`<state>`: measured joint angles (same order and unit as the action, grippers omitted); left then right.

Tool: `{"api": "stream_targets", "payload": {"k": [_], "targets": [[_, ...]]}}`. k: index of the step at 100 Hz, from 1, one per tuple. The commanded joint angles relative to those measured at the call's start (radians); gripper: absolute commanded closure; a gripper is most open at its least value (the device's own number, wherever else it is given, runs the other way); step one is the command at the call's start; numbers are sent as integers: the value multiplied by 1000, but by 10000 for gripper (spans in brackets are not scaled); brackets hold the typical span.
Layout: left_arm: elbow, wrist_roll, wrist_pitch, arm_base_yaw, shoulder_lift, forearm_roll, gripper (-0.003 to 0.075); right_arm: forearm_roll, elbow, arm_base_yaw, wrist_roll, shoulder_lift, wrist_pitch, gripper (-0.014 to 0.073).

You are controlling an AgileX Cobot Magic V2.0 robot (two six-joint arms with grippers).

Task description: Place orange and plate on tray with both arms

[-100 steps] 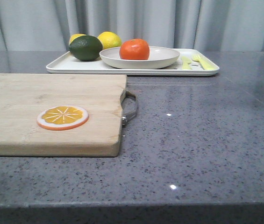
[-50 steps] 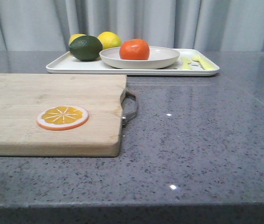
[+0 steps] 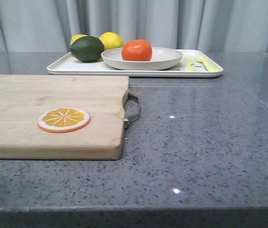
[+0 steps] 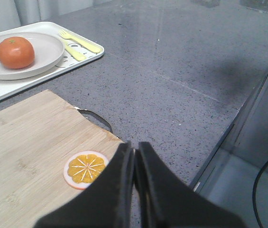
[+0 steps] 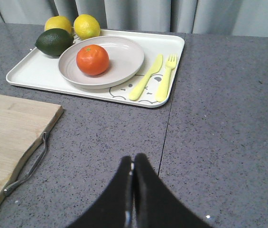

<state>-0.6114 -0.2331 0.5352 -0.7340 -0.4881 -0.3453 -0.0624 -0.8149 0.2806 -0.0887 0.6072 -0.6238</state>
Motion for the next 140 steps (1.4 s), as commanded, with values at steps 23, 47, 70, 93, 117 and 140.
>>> {"api": "stream_targets", "payload": {"k": [23, 47, 70, 93, 117, 140], "targets": [[-26, -1, -66, 1, -5, -20, 740, 14, -22, -2, 12, -1, 73, 631], [-26, -1, -66, 1, -5, -20, 740, 14, -22, -2, 12, -1, 73, 631], [-24, -1, -66, 1, -5, 53, 740, 14, -22, -2, 12, -1, 73, 631], [34, 30, -223, 44, -3, 102, 741, 14, -22, -2, 12, -1, 73, 631], [134, 30, -529, 220, 41, 102, 741, 14, -22, -2, 12, -1, 73, 631], [244, 53, -549, 433, 179, 102, 740, 14, -22, -2, 12, -1, 73, 631]]}}
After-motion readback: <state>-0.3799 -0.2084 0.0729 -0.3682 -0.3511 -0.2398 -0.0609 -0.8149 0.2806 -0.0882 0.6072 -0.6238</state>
